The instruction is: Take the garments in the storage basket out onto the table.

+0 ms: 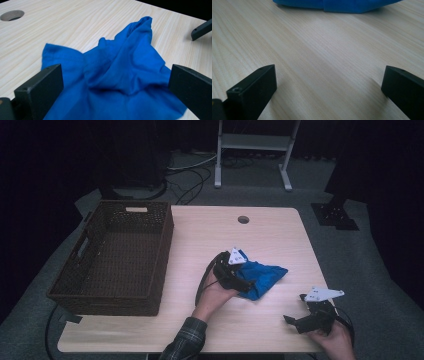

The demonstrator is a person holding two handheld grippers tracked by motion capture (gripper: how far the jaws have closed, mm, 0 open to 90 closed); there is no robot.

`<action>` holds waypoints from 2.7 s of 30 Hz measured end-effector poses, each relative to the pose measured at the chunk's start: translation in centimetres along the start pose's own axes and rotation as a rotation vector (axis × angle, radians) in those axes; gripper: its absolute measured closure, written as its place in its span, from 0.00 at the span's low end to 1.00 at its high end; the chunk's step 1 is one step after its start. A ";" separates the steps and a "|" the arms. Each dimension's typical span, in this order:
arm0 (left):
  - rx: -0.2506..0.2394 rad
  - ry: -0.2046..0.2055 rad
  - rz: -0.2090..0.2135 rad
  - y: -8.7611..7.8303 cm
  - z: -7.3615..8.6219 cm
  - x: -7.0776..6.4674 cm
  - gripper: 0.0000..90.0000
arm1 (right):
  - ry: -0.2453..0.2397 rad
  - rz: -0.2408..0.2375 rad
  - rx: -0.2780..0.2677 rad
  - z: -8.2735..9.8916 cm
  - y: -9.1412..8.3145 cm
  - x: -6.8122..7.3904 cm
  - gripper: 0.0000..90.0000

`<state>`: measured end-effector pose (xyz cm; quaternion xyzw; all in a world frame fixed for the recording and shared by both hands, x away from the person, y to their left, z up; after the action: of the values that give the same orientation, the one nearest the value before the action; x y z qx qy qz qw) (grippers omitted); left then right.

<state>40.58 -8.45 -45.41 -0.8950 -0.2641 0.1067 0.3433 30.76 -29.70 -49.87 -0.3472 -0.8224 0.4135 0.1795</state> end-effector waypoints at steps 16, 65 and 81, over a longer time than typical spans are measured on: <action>0.009 -0.060 -0.003 -3.4 2.3 0.7 0.00 | 0.002 -0.001 0.000 0.0 0.0 0.0 0.00; 0.115 -0.150 -0.077 -7.9 11.8 -0.9 0.00 | 0.003 0.001 0.001 -0.1 0.0 -0.1 0.00; 0.196 -0.104 -0.124 -7.4 12.3 -1.2 0.00 | 0.004 0.002 0.001 0.0 0.0 -0.1 0.00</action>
<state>32.03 2.39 -49.52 -0.8323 -0.3248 0.1569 0.4210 30.83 -29.70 -49.87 -0.3488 -0.8214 0.4134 0.1810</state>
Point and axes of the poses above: each handheld gripper's, and its own axes: y roughly forward along the jaws, z roughly out of its underside, x roughly to its left, the point moved 7 cm from there along y, roughly forward along the jaws, and after that the axes turned 9 degrees about x, right-handed, at the moved point
